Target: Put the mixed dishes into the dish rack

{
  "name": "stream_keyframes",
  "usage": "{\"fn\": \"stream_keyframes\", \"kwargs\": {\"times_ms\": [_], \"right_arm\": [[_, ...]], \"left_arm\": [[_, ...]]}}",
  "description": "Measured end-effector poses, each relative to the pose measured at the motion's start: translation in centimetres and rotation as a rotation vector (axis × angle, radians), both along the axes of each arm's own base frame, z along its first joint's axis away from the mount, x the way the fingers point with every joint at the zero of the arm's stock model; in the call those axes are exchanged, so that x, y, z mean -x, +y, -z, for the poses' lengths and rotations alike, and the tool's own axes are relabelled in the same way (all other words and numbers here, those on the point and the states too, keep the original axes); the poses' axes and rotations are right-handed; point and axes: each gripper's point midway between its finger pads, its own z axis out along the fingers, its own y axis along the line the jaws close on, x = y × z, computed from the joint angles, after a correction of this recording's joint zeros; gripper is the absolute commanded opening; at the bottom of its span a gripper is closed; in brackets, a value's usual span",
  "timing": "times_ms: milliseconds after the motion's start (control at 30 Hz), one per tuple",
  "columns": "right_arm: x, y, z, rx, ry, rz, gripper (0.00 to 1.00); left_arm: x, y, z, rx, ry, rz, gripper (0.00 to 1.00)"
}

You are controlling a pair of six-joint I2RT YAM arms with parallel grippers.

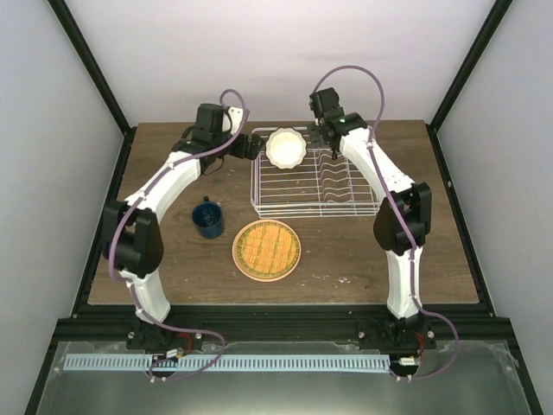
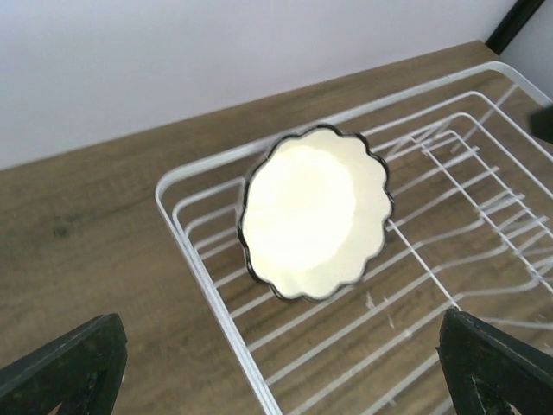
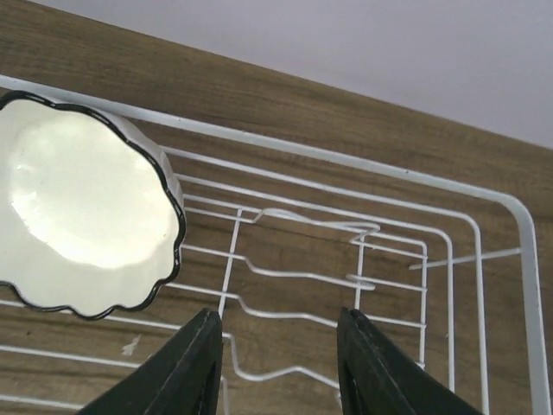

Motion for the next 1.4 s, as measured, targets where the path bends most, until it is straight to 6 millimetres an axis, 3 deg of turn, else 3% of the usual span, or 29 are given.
{"fn": "stream_keyframes", "kwargs": {"times_ms": [300,467,633,833,1067,1400], "right_arm": [[2.4,-0.4,-0.8,-0.116,0.042,0.016,0.38],[3.0,-0.6,-1.1,-0.132,0.044,0.019,0.38],[3.0,-0.8,-0.8,-0.136,0.05,0.028,0.38],[3.0,-0.9,-0.9,-0.133,0.049,0.031,0.38],[3.0,-1.0,-0.9,-0.128,0.047,0.035,0.38],[3.0,-1.2,-0.8,-0.12,0.048,0.042,0.39]], "left_arm": [[-6.2,-3.2,3.0,-0.048,-0.02,0.027,1.0],[-8.4,-4.7,5.7,-0.075,-0.004,0.043,1.0],[-9.3,-5.7,7.6,-0.111,0.013,0.049,1.0],[-9.9,-5.4,9.2,-0.158,0.038,0.019,1.0],[-10.3,-5.2,9.5,-0.176,0.038,0.003,0.98],[-10.3,-5.8,9.8,-0.159,0.051,0.018,0.82]]}}
